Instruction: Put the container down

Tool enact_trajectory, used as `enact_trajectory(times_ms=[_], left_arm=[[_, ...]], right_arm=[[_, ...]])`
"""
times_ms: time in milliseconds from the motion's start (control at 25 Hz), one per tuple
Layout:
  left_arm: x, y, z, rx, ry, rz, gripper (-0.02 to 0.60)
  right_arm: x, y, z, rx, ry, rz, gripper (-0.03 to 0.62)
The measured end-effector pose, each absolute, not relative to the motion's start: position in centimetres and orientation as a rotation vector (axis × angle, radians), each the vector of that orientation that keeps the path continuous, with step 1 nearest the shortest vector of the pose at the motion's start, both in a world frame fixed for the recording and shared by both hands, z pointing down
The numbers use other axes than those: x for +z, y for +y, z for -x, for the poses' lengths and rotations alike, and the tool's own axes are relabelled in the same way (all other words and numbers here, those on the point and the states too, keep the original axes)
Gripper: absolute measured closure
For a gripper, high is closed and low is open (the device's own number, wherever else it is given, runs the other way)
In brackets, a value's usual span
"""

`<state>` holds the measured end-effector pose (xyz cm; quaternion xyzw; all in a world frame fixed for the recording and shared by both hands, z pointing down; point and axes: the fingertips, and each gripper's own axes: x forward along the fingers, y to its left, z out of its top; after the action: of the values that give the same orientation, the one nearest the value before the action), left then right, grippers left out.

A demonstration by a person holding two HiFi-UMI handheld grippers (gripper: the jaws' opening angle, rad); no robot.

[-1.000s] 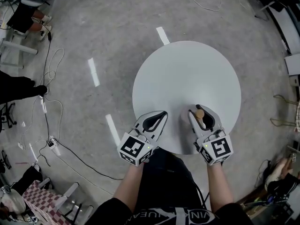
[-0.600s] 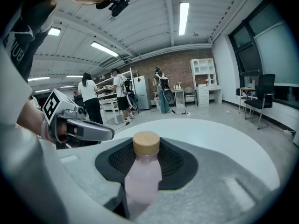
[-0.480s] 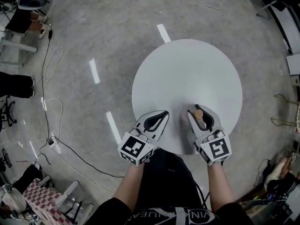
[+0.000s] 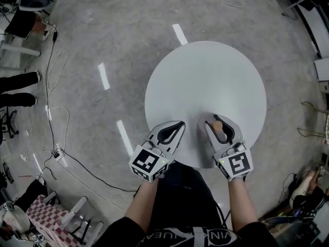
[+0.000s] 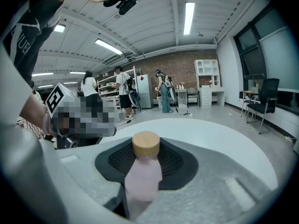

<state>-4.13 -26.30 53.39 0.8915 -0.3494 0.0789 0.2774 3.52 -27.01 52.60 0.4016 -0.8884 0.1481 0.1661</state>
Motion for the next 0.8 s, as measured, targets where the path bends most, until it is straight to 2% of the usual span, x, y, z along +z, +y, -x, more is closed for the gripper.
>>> enact_trajectory(times_ms=[280,800], left_arm=[[53.2,-26.2,3.8,0.212,-0.926,-2.395,0.568],[53.1,-26.0,3.5,0.205,-0.935,-2.394,0.568]], right_arm=[[53.0,-26.3,-3.0,0.305,-2.503,-1.091,0.462],[53.0,-26.1,-2.7,0.334,-2.534,-1.068,0.45]])
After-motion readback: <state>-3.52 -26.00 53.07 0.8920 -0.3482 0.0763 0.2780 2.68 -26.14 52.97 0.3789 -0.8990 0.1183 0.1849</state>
